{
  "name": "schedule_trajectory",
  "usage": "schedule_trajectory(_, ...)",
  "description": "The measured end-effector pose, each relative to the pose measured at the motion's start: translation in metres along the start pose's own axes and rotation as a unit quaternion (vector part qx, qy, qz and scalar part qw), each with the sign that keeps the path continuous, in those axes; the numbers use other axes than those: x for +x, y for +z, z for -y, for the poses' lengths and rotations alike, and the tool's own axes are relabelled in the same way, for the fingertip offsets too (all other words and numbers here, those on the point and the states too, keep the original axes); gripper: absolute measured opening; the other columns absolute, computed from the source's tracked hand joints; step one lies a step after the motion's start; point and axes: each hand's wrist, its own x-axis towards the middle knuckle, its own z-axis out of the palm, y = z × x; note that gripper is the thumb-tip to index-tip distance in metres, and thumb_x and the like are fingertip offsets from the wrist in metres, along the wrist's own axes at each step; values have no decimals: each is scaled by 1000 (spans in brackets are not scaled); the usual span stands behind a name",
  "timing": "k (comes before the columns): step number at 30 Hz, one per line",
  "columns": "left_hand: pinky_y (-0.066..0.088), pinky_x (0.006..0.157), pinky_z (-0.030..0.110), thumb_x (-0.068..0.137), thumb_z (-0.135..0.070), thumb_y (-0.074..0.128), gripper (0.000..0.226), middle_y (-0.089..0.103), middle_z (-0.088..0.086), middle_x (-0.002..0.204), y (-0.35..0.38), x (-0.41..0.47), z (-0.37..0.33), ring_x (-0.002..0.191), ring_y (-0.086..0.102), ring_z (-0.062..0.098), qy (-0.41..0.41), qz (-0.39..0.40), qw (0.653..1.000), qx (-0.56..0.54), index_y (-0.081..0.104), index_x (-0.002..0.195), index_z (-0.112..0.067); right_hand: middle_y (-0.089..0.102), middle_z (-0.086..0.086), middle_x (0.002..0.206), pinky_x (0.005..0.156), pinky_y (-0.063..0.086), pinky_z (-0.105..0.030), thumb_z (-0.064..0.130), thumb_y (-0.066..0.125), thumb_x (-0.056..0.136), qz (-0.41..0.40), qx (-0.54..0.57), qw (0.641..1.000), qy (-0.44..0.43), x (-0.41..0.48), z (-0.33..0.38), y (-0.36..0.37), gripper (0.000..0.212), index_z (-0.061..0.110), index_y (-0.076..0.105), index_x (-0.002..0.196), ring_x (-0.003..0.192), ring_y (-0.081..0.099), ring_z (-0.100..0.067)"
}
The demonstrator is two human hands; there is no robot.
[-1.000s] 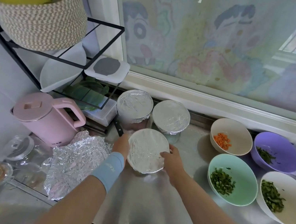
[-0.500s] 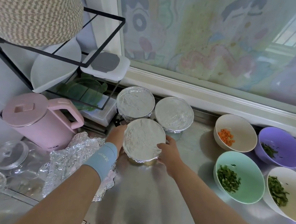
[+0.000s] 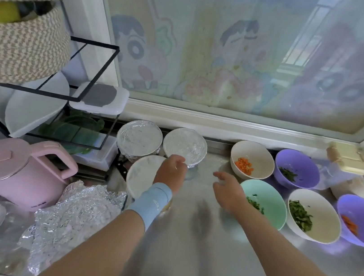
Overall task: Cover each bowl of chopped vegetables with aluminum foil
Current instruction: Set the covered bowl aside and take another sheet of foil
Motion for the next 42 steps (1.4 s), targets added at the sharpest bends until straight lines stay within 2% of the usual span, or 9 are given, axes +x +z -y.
schedule_trajectory(3, 48, 89, 29, 89, -29, 46, 32, 59, 2, 124, 46, 0, -17, 104, 59, 22, -29, 86, 995, 39, 58, 118, -25, 54, -5, 133, 101, 42, -34, 16, 49, 93, -38, -87, 995, -27, -1, -29, -38, 38, 21, 56, 131, 116, 54, -26)
schedule_trajectory(7, 41, 104, 35, 79, -39, 44, 56, 53, 5, 139, 108, 7, -26, 121, 53, 29, -60, 150, 981, 103, 54, 129, -15, 44, -5, 141, 105, 37, -39, 25, 50, 93, -48, -206, 977, -21, 11, -79, -80, 44, 25, 47, 137, 126, 46, -27)
schedule_trajectory(13, 32, 97, 29, 98, -32, 43, 57, 35, 4, 154, 171, -4, -33, 136, 40, 24, -98, 160, 972, 143, 28, 151, -18, 38, -8, 144, 103, 38, -45, 36, 48, 92, 3, -316, 949, -13, 30, -122, -112, 63, 23, 25, 149, 126, 46, -32)
schedule_trajectory(17, 33, 109, 36, 97, -35, 43, 62, 31, 3, 157, 186, -4, -28, 138, 38, 26, -142, 143, 974, 99, 23, 154, -20, 46, -10, 135, 99, 42, -44, 21, 49, 90, 26, -271, 962, -27, 33, -124, -112, 56, 23, 31, 143, 120, 47, -33)
schedule_trajectory(22, 38, 101, 34, 101, -27, 38, 37, 50, 14, 137, 170, -7, -20, 119, 51, 31, -156, 109, 973, 131, 53, 129, -8, 48, -4, 141, 103, 42, -35, 12, 47, 93, 89, -192, 977, -37, 29, -115, -94, 57, 26, 36, 147, 127, 48, -25)
schedule_trajectory(27, 30, 107, 32, 107, -14, 26, 42, 37, 17, 151, 129, -17, -6, 136, 38, 30, -165, 98, 962, 196, 40, 143, 1, 46, -5, 145, 103, 40, -31, 13, 42, 95, 149, -174, 972, -48, 13, -99, -65, 51, 25, 41, 144, 130, 46, -24)
schedule_trajectory(33, 38, 99, 33, 104, -16, 36, 38, 53, 23, 135, 98, -41, 19, 125, 50, 32, -139, 115, 950, 254, 54, 129, 6, 50, -7, 138, 87, 46, -31, 25, 43, 97, 190, -231, 950, -89, -4, -83, -40, 44, 26, 41, 141, 118, 53, -26)
schedule_trajectory(39, 43, 88, 36, 100, -27, 37, 32, 61, 16, 123, 66, -61, 12, 105, 57, 31, -107, 23, 976, 189, 60, 112, -9, 44, -3, 141, 105, 38, -39, 26, 40, 98, 106, -329, 917, -200, -19, -32, -27, 46, 29, 38, 144, 129, 43, -27)
schedule_trajectory(42, 46, 89, 32, 97, -26, 41, 34, 60, 6, 124, 31, -68, 16, 105, 57, 25, -93, -7, 979, 179, 58, 125, -16, 52, 0, 136, 102, 42, -37, 24, 41, 96, 108, -276, 923, -247, -29, 11, -3, 41, 31, 49, 136, 122, 50, -23)
